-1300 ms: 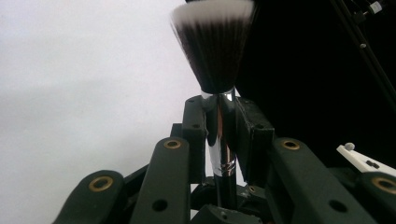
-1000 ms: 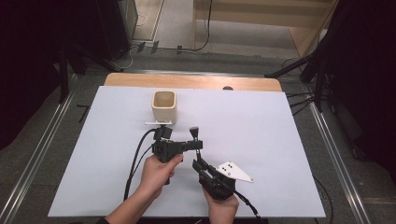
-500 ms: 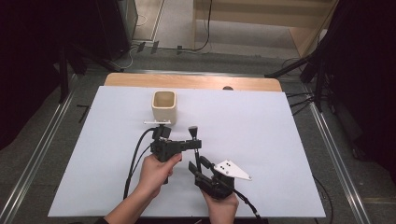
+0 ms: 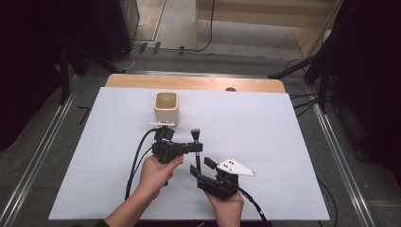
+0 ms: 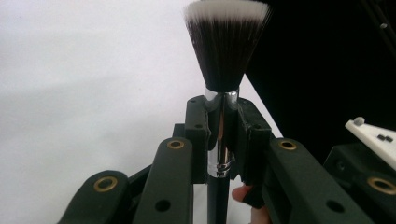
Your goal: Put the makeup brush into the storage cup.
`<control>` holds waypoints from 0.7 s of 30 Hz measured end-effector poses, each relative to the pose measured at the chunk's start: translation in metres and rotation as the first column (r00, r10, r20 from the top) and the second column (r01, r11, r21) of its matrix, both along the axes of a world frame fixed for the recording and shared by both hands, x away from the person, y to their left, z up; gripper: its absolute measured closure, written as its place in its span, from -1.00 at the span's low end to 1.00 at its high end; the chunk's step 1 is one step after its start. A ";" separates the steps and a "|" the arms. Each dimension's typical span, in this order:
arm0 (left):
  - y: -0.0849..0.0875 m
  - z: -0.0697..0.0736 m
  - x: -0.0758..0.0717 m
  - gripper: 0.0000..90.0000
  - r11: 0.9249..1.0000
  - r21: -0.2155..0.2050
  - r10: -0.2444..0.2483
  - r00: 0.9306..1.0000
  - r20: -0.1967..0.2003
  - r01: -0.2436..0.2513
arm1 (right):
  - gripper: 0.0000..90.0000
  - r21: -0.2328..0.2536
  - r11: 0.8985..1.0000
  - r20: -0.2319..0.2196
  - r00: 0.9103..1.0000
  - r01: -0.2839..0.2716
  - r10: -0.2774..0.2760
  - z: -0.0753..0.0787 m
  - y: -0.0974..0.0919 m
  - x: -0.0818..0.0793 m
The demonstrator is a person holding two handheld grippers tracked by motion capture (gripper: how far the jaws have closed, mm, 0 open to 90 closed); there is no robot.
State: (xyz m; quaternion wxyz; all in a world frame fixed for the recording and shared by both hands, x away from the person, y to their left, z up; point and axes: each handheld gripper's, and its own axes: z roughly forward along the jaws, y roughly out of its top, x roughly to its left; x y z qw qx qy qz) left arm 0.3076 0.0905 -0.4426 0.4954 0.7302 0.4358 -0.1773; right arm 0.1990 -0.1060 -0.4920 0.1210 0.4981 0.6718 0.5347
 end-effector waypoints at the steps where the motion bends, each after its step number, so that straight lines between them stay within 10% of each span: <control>1: 0.000 0.000 0.000 0.73 1.000 0.002 -0.001 1.000 0.000 0.001 | -0.15 -0.007 1.000 0.002 1.000 -0.005 0.005 0.001 0.000 0.001; 21: 0.010 -0.001 0.008 0.73 0.997 0.077 -0.011 1.000 0.007 0.011 | -0.41 -0.125 0.969 -0.101 0.974 -0.212 0.200 0.021 0.008 0.033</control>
